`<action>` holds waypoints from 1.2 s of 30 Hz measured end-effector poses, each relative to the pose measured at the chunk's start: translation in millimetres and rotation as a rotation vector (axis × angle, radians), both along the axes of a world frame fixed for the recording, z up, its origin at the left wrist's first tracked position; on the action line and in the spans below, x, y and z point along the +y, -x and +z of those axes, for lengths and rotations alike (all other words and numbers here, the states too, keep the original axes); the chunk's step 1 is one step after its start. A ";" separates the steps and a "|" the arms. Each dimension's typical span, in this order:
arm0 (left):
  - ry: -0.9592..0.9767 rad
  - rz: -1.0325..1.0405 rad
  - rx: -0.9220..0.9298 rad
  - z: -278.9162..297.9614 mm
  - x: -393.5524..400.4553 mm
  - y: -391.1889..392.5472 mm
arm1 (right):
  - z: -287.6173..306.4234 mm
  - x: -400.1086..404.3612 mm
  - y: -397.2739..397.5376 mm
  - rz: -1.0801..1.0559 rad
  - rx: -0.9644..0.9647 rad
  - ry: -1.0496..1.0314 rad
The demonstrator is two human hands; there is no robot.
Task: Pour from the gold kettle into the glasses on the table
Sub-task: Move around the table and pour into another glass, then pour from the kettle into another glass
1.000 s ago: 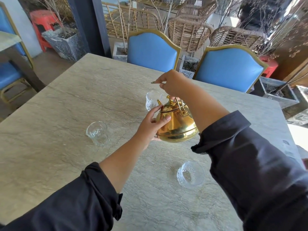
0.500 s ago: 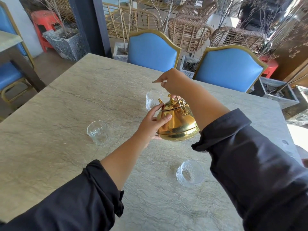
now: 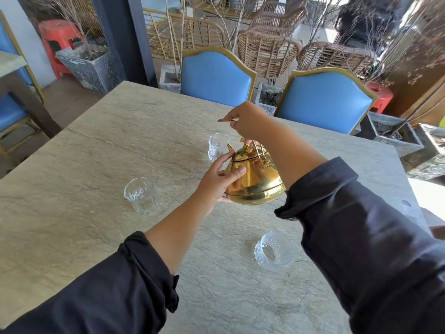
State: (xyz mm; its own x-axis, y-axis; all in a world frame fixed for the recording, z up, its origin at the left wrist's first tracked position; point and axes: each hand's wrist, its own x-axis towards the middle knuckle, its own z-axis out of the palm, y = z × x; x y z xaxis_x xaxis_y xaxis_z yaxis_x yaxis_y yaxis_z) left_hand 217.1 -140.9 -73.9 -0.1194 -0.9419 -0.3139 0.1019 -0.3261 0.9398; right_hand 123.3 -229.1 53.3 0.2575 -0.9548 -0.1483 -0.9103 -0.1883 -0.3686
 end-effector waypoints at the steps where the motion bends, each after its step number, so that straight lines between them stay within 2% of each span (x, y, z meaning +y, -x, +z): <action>1: 0.005 -0.002 -0.004 0.0 -0.2 -0.3 | -0.4 1.2 0.2 -0.005 -0.003 -0.001; 11: 0.026 -0.025 -0.023 -4.0 0.6 1.0 | -12.8 18.3 14.1 -0.071 -0.104 0.088; 18: 0.116 0.022 -0.090 -16.8 9.0 12.5 | -40.0 38.5 33.5 -0.118 -0.206 0.083; 27: 0.148 0.190 -0.135 -19.7 48.0 11.0 | -44.0 72.9 25.0 -0.012 -0.275 0.118; 36: 0.181 0.319 -0.210 -14.8 94.4 -38.0 | -32.7 101.1 -32.4 0.140 -0.300 0.025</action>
State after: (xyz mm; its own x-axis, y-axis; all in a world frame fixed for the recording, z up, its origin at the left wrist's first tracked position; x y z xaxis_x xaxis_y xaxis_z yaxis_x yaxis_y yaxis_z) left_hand 255.1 -46.5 -88.8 0.2359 -0.9635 -0.1266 -0.0288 -0.1371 0.9901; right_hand 155.7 -127.9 20.6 0.4147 -0.9096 -0.0230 -0.7264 -0.3158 -0.6104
